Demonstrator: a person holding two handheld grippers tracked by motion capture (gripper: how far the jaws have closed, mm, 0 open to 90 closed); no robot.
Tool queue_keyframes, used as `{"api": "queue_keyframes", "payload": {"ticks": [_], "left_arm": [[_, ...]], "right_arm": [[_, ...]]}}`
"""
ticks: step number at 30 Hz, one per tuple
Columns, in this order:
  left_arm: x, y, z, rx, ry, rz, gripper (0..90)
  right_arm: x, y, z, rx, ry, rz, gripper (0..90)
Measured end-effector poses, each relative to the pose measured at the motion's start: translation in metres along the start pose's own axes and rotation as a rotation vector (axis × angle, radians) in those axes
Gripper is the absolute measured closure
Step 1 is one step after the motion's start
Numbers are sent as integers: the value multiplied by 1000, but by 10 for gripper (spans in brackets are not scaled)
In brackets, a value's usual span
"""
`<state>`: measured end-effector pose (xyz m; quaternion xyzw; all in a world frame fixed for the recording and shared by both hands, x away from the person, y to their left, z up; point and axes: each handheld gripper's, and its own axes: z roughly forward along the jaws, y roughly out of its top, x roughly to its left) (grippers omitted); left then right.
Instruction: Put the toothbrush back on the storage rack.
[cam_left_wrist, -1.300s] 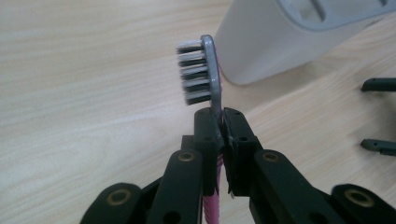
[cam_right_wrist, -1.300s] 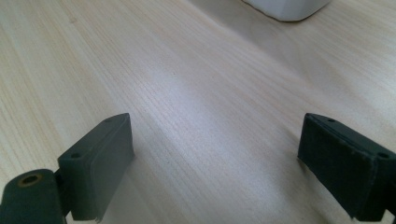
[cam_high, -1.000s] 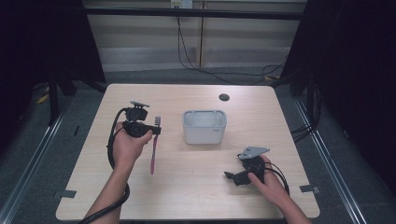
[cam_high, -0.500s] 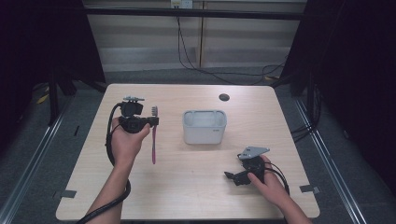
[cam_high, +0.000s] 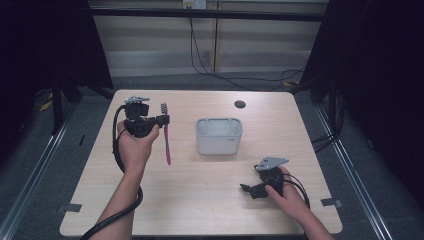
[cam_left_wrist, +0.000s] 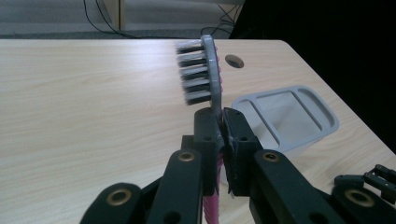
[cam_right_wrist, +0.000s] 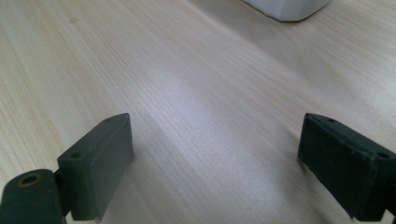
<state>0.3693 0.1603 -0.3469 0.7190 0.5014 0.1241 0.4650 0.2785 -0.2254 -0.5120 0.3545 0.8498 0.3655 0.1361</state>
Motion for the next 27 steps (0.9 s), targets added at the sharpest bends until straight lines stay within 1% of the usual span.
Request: {"api": "queue_keyframes", "payload": {"ticks": [5,10,17,25,27], "left_arm": [[-1,2,0,-35,17,14,851],[-2,4,1,-64,19,22,850],[-6,10,1,-93,27,42,851],[-13,17,2,-128,24,61,850],[-14,18,3,-136,29,66,850]], "right_arm": [[0,0,0,0,0,0,97],[0,0,0,0,0,0,97],[0,0,0,-1,0,2,97],[0,0,0,-1,0,2,97],[0,0,0,-1,0,2,97]]}}
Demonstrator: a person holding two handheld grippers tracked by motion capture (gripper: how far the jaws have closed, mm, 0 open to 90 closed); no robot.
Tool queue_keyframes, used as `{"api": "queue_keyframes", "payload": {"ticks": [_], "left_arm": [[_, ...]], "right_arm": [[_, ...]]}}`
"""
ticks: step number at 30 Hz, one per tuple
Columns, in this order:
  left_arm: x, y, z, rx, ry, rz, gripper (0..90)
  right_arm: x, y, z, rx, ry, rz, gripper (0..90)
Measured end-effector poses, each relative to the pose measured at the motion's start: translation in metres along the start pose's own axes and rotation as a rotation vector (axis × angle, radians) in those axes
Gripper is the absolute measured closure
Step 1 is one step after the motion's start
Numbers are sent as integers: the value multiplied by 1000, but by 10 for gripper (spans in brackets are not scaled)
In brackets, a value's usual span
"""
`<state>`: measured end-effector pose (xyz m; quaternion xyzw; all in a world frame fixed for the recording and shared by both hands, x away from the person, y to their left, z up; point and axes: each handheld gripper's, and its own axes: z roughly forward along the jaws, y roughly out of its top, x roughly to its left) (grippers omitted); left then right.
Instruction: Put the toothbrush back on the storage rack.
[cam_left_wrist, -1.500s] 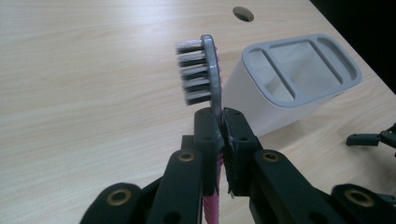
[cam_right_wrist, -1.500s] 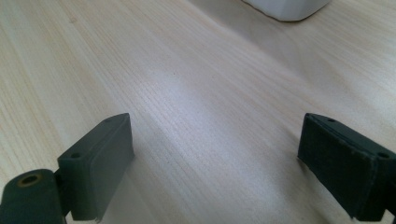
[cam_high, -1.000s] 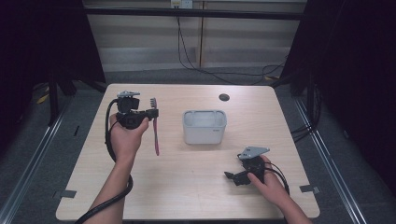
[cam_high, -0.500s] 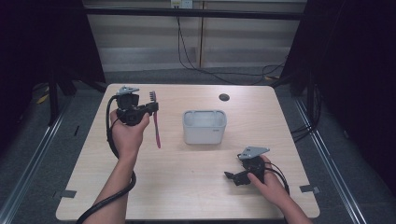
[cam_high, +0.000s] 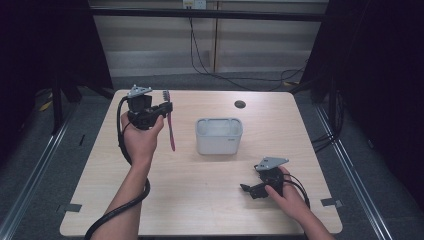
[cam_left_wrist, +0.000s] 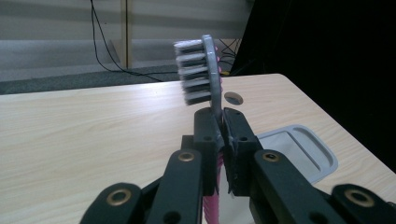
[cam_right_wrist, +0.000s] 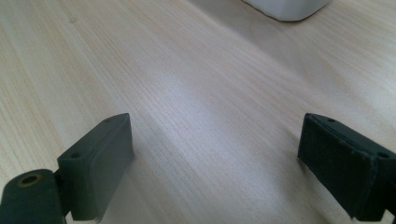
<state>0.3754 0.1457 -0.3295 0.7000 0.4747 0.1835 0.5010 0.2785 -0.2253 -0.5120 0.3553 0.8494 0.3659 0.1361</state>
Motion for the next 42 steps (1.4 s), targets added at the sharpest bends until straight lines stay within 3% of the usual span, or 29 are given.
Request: {"api": "queue_keyframes", "payload": {"ticks": [16,27,42], "left_arm": [[-13,15,4,-56,8,42,851],[-26,24,9,-88,-34,49,850],[-38,30,16,-117,-44,76,850]], "right_arm": [[0,0,0,-2,-1,-2,97],[0,0,0,-1,0,0,97],[0,0,0,-1,0,-2,97]]}}
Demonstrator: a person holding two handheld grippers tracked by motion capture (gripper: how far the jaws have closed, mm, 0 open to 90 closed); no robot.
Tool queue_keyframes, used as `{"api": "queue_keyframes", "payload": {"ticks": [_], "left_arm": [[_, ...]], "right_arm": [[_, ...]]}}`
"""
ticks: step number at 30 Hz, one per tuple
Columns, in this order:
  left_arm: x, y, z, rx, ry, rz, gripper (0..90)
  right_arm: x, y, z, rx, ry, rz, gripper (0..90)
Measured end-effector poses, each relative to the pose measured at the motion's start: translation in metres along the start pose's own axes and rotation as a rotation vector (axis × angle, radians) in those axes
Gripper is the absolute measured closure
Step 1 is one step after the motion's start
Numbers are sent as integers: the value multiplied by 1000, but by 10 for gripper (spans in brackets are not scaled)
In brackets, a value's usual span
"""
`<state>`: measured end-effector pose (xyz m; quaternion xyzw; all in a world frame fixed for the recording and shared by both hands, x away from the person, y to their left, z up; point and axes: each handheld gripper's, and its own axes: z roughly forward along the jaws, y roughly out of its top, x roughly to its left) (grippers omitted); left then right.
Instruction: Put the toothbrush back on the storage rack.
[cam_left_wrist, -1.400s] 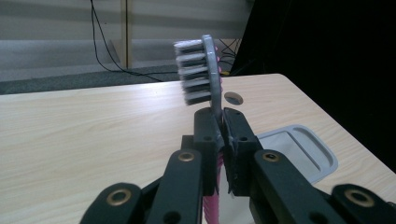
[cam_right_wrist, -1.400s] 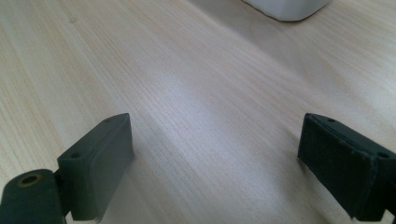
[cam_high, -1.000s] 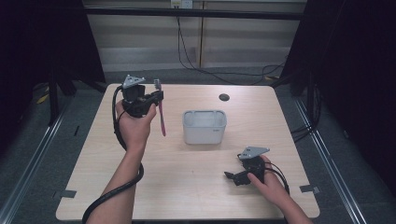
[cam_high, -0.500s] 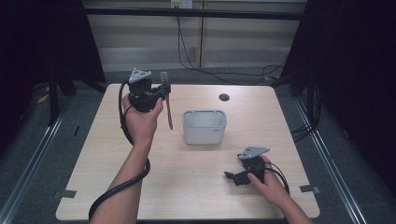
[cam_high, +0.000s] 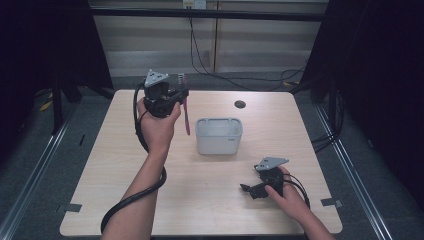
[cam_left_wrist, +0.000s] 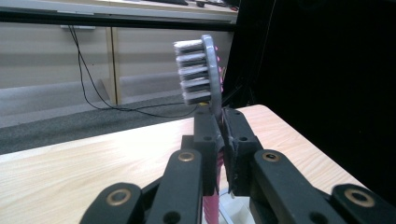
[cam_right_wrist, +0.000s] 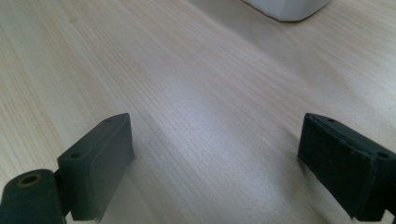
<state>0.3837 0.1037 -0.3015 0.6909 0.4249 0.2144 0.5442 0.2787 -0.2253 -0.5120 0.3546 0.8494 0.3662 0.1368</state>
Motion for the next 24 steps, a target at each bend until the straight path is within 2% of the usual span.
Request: {"api": "queue_keyframes", "payload": {"ticks": [3,13,24], "left_arm": [[-2,2,2,1,1,11,850],[-10,4,13,2,-20,12,850],[-14,4,23,-12,-21,12,850]], "right_arm": [[0,0,0,0,0,0,97],[0,0,0,0,0,-1,97],[0,0,0,-1,-1,0,97]]}}
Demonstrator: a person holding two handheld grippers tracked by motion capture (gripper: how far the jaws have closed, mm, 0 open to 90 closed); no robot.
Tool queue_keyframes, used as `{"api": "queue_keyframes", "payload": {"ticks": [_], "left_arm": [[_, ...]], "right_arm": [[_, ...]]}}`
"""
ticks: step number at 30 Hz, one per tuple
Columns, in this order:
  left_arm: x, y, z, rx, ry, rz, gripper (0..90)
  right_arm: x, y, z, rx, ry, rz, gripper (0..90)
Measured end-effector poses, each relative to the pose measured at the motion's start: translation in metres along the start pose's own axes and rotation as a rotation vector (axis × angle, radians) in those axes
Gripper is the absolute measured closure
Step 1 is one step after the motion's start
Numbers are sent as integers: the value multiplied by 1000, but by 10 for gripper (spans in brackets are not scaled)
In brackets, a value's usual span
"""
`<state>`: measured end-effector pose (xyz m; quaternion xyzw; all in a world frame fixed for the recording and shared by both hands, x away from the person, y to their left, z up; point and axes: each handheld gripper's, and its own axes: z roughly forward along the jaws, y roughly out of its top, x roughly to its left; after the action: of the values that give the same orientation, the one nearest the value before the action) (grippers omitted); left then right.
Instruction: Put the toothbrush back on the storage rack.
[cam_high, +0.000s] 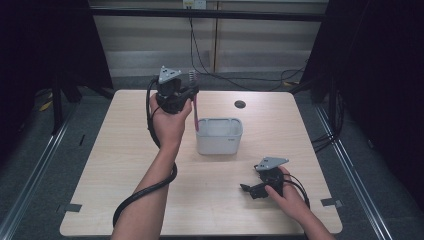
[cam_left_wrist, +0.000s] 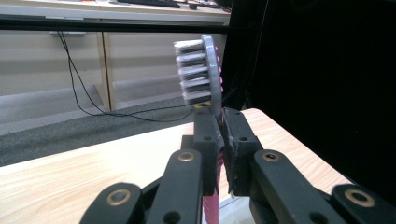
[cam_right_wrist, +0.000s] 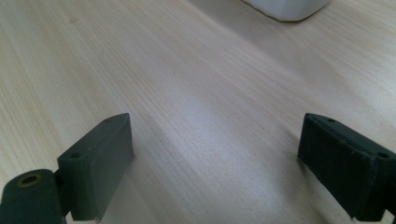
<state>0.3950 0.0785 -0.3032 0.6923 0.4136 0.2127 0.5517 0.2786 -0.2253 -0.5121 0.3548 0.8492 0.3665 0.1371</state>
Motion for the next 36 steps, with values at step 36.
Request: {"api": "queue_keyframes", "payload": {"ticks": [36], "left_arm": [[0,-14,25,-4,31,17,848]], "right_arm": [[0,0,0,-1,0,-1,97]]}}
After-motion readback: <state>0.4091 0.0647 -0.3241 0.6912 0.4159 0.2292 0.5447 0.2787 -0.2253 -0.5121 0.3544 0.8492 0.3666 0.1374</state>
